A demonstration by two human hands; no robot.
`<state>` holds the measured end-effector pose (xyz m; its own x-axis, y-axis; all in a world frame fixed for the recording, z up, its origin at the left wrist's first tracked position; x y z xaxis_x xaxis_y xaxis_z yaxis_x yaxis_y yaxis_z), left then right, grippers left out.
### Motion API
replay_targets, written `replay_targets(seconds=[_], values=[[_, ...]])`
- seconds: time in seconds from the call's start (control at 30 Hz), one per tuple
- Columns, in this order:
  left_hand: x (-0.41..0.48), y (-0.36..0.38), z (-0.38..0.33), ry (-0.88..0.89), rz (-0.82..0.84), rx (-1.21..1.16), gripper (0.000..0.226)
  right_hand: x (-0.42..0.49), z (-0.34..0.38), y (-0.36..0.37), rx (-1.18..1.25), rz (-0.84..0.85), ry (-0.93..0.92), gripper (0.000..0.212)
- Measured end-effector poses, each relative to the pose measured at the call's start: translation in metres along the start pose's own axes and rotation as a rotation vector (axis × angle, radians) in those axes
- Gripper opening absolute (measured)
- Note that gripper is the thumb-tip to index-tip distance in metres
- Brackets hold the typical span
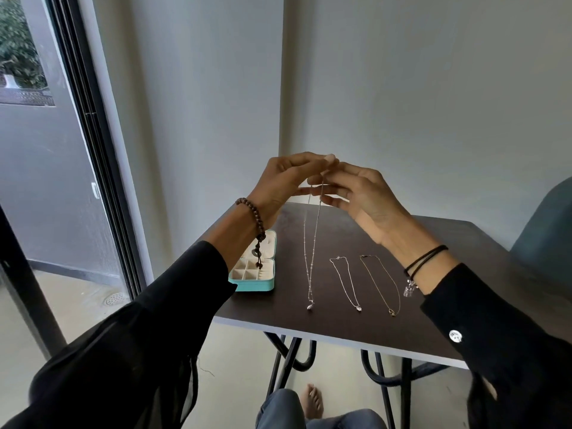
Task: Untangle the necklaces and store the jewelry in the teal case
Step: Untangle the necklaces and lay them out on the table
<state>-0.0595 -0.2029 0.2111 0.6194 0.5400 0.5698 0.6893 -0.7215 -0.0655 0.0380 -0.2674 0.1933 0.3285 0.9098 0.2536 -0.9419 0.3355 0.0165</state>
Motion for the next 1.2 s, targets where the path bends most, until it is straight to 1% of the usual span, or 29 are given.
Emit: replay_targets(seconds=[0.1,0.17,0.33,0.43,0.53,0.63,0.87,1.2], values=[[0.0,-0.003,0.002,-0.011,-0.049,-0.009,0.03,0.0,0.003,0.005,0.091,0.019,0.033,0.019],[0.0,-0.006,0.003,-0.017,-0.065,0.007,0.031,0.0,0.003,0.006,0.094,0.005,0.034,0.02],[-0.001,-0.01,0.004,-0.017,-0.051,0.074,0.029,0.003,0.006,-0.002,-0.067,-0.055,-0.039,0.021],[0.0,-0.014,0.005,-0.015,-0.037,0.129,0.026,0.003,0.007,-0.009,-0.123,-0.083,-0.057,0.021],[-0.001,-0.019,0.006,-0.011,-0.04,0.113,0.026,0.005,0.003,-0.013,-0.123,-0.093,-0.034,0.026],[0.0,-0.025,0.006,0.0,-0.056,0.084,0.027,0.007,0.001,-0.015,-0.102,-0.108,-0.015,0.023],[0.001,-0.026,0.016,-0.006,-0.048,0.08,0.031,0.011,-0.009,-0.016,-0.075,-0.081,0.005,0.029],[0.005,-0.028,0.046,-0.041,-0.056,0.05,0.032,0.03,-0.039,-0.023,-0.06,-0.075,0.048,0.031]])
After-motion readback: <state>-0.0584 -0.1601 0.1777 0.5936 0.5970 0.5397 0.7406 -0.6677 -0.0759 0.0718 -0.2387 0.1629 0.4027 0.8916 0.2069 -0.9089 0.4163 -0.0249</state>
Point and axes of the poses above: each hand's wrist, its own x-axis towards the middle knuckle, its own y-axis out of the palm, z = x × y, the point moved 10 cm from there along x, towards the middle knuckle, and after that the axes turned 7 degrees about y, right-handed, at the moved point
